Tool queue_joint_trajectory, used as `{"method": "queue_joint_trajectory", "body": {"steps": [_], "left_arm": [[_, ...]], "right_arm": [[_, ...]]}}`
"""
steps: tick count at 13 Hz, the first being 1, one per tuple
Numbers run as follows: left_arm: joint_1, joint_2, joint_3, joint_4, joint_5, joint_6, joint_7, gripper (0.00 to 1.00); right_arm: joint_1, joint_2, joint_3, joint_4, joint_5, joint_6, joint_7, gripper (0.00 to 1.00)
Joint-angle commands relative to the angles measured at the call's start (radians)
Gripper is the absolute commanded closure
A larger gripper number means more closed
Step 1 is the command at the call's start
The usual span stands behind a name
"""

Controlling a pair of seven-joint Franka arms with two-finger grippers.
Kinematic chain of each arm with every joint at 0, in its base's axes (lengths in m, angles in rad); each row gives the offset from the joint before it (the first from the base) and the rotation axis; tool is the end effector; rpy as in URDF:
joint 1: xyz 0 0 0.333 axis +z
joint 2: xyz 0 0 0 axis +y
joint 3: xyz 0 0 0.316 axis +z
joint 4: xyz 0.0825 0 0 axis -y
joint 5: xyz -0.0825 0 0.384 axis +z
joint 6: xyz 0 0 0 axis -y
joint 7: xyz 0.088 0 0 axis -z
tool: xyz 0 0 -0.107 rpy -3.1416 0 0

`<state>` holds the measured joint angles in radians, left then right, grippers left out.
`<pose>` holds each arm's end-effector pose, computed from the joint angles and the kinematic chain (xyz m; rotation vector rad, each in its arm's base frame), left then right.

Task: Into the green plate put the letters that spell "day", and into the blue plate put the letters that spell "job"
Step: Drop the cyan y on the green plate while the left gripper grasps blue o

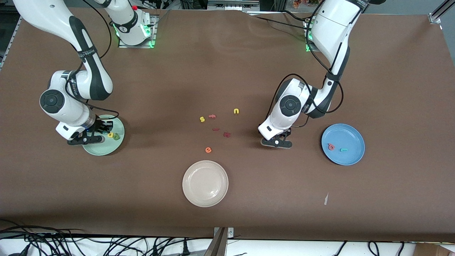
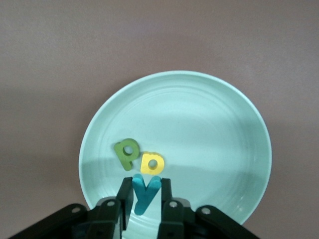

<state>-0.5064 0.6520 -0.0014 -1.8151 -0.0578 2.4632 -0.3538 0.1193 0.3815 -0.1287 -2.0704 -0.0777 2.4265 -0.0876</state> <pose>0.5673 -0.3155 0.1784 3.1048 -0.1688 -0.0296 0.5877 -0.0047 0.2444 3.0363 0.2222 -0.0430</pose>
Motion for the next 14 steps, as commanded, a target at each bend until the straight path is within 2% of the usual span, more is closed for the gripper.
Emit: {"method": "queue_joint_trajectory", "body": {"steps": [1, 3, 6, 9, 11, 14], "left_arm": [[-0.012, 0.011, 0.011, 0.017, -0.005, 0.002, -0.005, 0.31], [-0.012, 0.014, 0.011, 0.016, -0.005, 0.002, -0.005, 0.33], [-0.014, 0.018, 0.011, 0.011, -0.002, 0.002, -0.005, 0.50], [-0.014, 0.018, 0.012, 0.004, -0.002, 0.002, -0.005, 0.52], [-0.014, 0.021, 0.012, 0.002, -0.002, 0.000, -0.005, 0.57], [-0.014, 0.020, 0.012, 0.002, -0.002, -0.004, -0.004, 0.69]], "right_arm": [[-0.003, -0.021, 0.006, 0.062, 0.021, -0.087, -0.020, 0.00], [0.002, -0.016, 0.009, 0.157, 0.023, -0.223, -0.021, 0.00], [0.008, -0.019, 0.038, 0.246, 0.023, -0.363, -0.017, 0.00], [0.008, -0.029, 0.089, 0.379, 0.024, -0.609, -0.015, 0.00], [0.011, -0.029, 0.115, 0.484, 0.026, -0.789, -0.009, 0.00], [0.013, -0.029, 0.124, 0.578, 0.026, -0.938, -0.015, 0.00]]}}
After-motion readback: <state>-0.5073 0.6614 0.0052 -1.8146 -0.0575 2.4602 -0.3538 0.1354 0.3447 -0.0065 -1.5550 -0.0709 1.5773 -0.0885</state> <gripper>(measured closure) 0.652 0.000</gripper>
